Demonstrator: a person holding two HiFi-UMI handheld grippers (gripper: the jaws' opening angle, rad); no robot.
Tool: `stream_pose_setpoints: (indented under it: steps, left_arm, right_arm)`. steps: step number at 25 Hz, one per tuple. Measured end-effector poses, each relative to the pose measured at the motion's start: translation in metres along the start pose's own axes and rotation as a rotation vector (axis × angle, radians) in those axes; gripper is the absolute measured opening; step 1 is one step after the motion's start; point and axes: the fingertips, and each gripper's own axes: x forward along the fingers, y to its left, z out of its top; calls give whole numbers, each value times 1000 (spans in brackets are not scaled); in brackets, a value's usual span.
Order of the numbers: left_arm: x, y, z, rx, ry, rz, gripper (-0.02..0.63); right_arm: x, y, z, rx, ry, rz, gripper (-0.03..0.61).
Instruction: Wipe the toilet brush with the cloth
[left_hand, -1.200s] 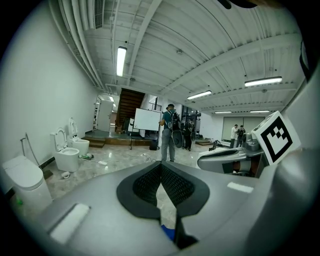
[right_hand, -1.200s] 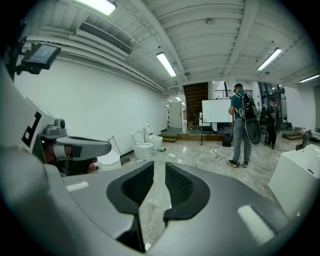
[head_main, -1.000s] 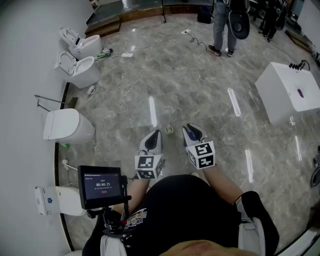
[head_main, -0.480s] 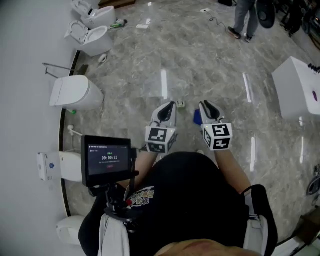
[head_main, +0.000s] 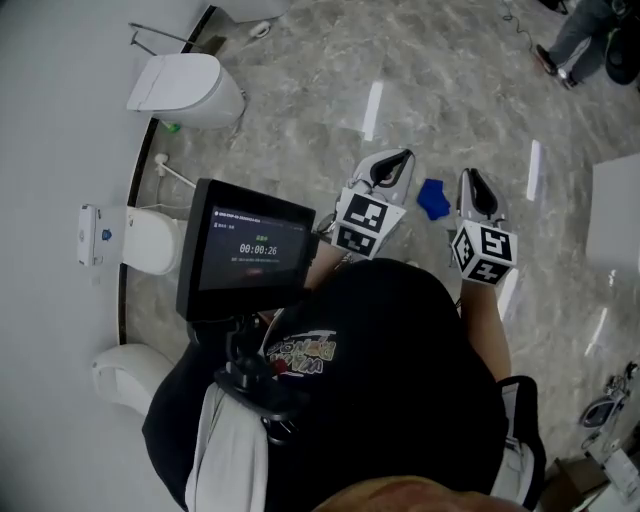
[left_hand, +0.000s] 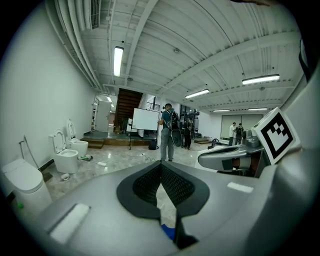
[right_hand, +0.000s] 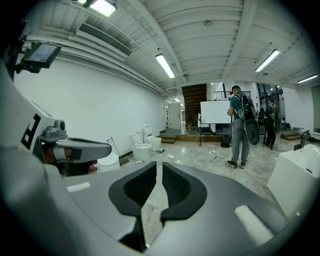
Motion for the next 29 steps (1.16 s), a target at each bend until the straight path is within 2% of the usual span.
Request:
stream_pose_setpoints:
  steps: [9, 29]
  left_arm:
    - [0, -2, 0, 6, 2, -4, 2]
    - [-1, -1, -2, 15, 6, -7, 2]
  right_arm:
    - [1, 0, -4, -16, 15, -4, 5]
    - [1, 2, -3, -16, 10, -5, 3]
